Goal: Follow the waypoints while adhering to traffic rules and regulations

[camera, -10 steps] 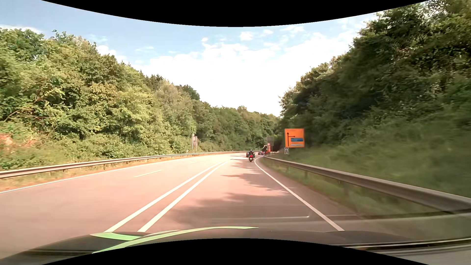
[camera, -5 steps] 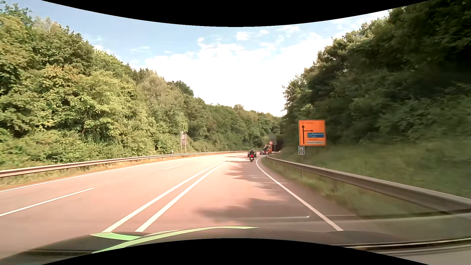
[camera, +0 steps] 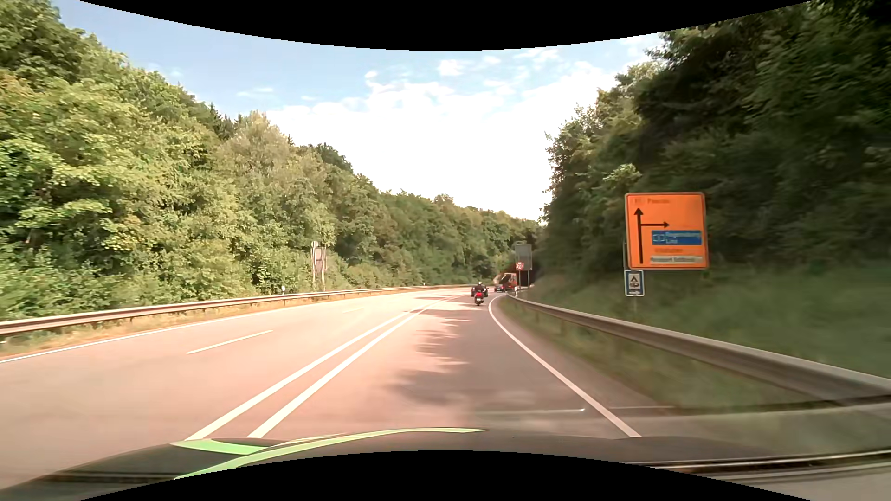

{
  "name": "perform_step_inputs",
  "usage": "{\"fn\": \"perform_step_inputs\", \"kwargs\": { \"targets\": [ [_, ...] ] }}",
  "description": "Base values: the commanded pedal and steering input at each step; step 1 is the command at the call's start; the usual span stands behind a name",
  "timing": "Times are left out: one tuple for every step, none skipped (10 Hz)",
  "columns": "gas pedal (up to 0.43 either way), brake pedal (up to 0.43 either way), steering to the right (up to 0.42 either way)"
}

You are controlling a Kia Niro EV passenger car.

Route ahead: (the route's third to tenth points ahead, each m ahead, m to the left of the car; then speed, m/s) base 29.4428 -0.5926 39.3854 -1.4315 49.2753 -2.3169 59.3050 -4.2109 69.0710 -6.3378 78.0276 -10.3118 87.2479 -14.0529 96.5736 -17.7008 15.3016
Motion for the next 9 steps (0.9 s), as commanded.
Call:
{"fn": "perform_step_inputs", "kwargs": {
  "targets": [
    [0.039, 0.000, 0.011],
    [0.039, 0.000, 0.011],
    [0.039, 0.000, 0.012],
    [0.039, 0.000, 0.013],
    [0.039, 0.000, 0.013],
    [0.039, 0.000, 0.015],
    [0.039, 0.000, 0.016],
    [0.039, 0.000, 0.016],
    [0.039, 0.000, 0.017]
  ]
}}
